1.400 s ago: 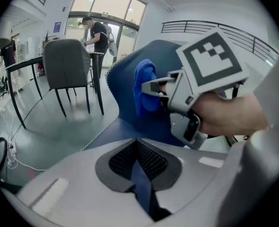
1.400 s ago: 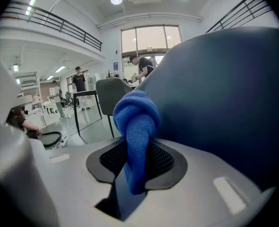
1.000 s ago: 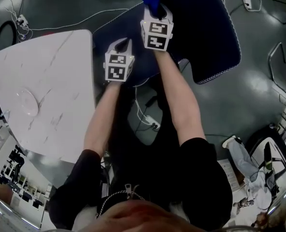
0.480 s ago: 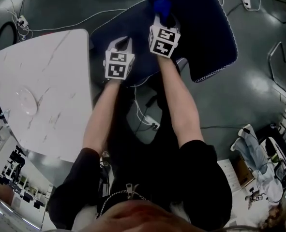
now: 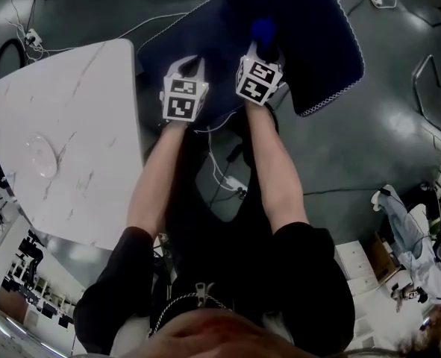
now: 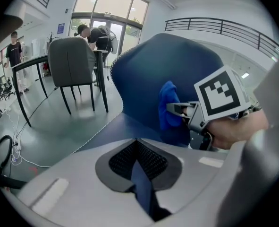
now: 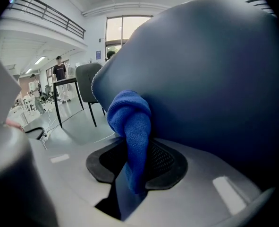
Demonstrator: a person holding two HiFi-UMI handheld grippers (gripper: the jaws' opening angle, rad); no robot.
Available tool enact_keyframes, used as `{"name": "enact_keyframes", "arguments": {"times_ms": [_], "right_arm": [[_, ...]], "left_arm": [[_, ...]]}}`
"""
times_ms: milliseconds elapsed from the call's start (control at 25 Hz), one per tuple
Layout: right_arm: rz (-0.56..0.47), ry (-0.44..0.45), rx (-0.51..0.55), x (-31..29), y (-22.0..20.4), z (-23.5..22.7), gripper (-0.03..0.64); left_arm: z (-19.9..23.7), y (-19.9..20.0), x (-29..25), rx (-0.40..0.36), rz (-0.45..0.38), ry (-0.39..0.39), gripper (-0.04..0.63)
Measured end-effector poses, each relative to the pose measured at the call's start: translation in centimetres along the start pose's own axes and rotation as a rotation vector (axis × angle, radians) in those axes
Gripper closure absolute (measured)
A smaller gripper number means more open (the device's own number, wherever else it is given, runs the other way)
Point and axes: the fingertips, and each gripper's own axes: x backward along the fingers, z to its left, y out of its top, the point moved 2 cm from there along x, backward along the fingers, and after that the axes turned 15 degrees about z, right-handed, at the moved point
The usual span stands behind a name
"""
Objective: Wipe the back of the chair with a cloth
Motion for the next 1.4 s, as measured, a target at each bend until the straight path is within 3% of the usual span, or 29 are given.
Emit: {"name": "enact_keyframes", "arguments": {"times_ms": [280,560,640,760,880,1280,1400], "right_arm": [[0.025,-0.061,-0.005,2.3,-2.9,-3.0,0.500],[0.070,-0.168,-0.094,4.2,-5.4,-4.5,0.501],[0.020,-0.099,-0.059,4.3,-4.8,-2.8,0.502],[-0.055,0.114,0.102,3.3,-2.3,1.9,0.502],[-0.026,0.212,0.148,1.0,-0.3,4.6,0.502],[0.050,0.268,0.202,-6.0,2.6,10.0,0.502],[0.055,0.250,0.239,-7.6,3.4,10.7,0.502]], "left_arm": [[-1.0,-0.4,0.5,-0.046,0.005,0.002,0.586],[-1.3,-0.5,0.6,-0.049,-0.001,0.001,0.586],[-1.2,-0.7,0.4,-0.039,-0.002,0.002,0.586],[-1.2,-0.7,0.5,-0.015,-0.008,0.003,0.586],[-0.7,-1.0,0.7,0.007,-0.016,0.014,0.586],[0.3,-1.0,0.5,0.005,-0.037,0.044,0.586],[0.6,-0.3,0.4,0.007,-0.050,0.054,0.586]]}}
